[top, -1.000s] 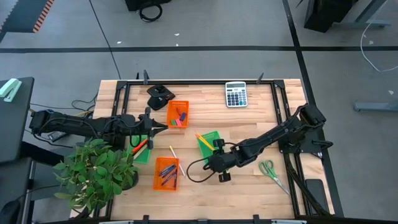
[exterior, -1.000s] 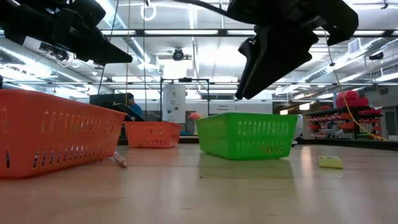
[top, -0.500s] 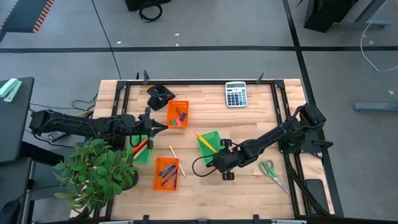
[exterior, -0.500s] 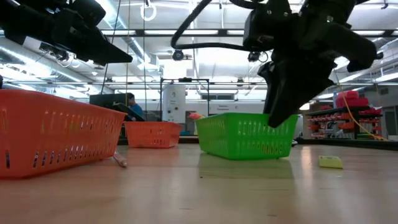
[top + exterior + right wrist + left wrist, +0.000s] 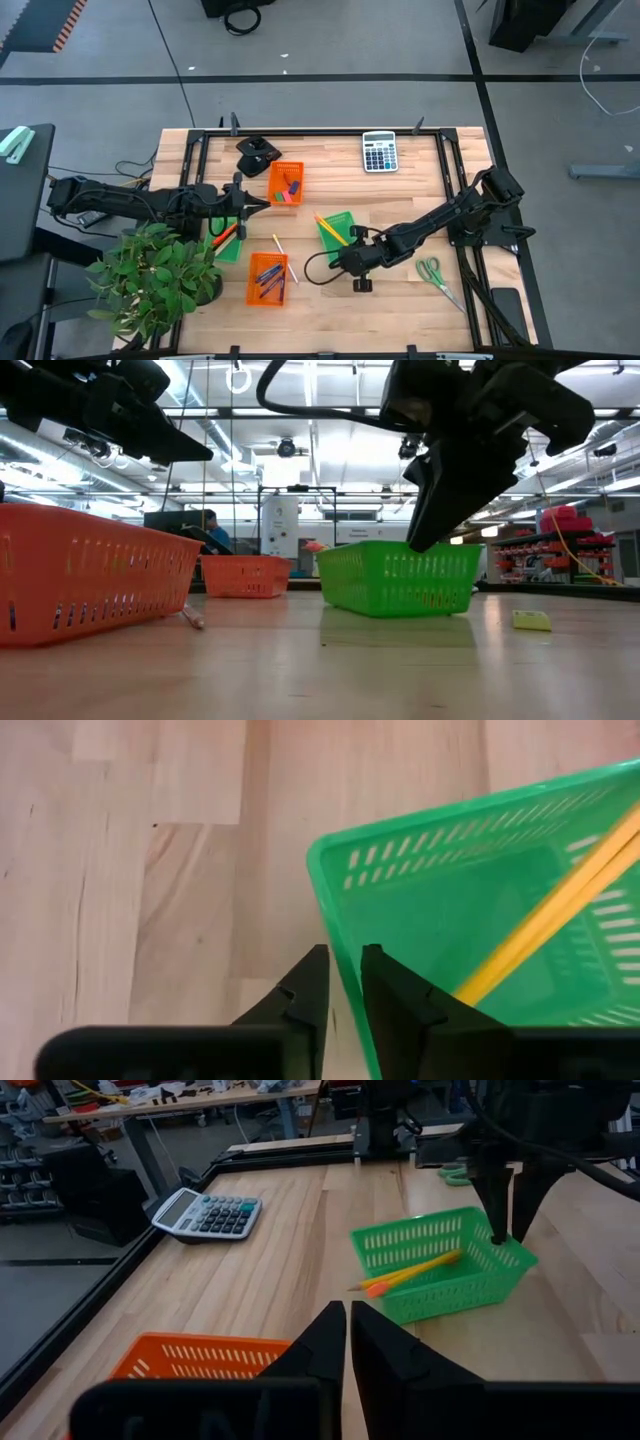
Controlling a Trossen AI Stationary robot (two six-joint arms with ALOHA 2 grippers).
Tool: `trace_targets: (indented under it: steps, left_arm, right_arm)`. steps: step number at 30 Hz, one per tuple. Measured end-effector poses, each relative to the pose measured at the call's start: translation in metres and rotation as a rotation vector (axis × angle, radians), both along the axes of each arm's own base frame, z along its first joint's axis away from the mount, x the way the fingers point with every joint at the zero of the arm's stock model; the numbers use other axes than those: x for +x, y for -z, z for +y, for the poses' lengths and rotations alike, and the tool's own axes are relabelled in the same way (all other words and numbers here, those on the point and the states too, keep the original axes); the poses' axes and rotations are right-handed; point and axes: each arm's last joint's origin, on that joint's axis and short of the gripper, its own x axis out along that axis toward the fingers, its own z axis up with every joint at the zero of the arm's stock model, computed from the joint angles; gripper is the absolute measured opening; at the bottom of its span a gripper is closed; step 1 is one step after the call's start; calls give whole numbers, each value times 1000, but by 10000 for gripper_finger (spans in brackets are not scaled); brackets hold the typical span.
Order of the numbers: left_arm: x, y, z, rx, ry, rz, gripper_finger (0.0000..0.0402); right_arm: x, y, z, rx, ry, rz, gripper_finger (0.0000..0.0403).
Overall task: Sort crayons/erasers/pens/pencils in bins
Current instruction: Adjust the right green basket
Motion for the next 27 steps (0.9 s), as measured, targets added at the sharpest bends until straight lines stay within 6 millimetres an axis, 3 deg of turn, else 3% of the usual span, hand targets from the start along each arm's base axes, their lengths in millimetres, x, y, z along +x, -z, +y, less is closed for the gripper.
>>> trace_targets:
  steps: [8,27]
  left_arm:
    - [0,0,0,-1,0,0,36]
    - [0,0,0,0,0,0,38]
  right_arm:
    - [0,0,0,11,-12,4,41]
    - [11,-6,0,12,-49,-108,40]
